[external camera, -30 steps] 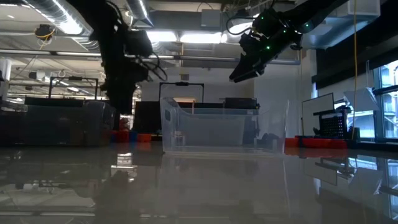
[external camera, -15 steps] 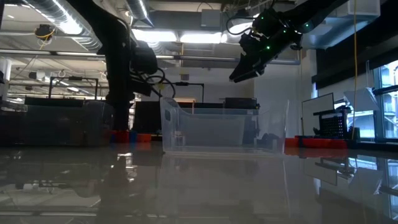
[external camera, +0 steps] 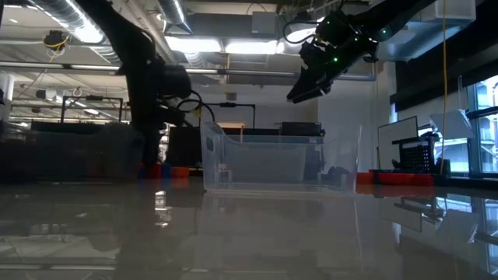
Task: Sort blocks by size
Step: Put the small red game piece into the gray bin
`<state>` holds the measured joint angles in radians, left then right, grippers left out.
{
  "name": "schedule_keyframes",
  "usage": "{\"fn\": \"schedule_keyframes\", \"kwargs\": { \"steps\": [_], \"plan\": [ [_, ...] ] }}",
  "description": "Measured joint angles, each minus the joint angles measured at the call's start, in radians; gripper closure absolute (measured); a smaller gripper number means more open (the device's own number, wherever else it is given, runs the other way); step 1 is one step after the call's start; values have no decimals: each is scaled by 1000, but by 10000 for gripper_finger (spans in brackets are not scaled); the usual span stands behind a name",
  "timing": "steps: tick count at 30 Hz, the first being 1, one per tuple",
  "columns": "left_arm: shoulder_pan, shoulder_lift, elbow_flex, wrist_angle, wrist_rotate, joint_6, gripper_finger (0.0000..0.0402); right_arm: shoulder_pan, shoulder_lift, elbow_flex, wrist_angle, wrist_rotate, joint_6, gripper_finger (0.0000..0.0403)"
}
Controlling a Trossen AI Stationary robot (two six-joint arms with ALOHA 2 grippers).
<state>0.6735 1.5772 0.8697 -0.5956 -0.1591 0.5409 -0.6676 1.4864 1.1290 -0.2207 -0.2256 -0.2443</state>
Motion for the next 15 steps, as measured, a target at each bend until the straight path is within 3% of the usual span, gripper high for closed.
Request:
{"fn": "schedule_keyframes", "kwargs": {
  "steps": [15],
  "plan": [
    [4, 17, -15, 37, 48, 9, 205, 0, 0, 0, 0, 0, 0, 116]
  ]
}}
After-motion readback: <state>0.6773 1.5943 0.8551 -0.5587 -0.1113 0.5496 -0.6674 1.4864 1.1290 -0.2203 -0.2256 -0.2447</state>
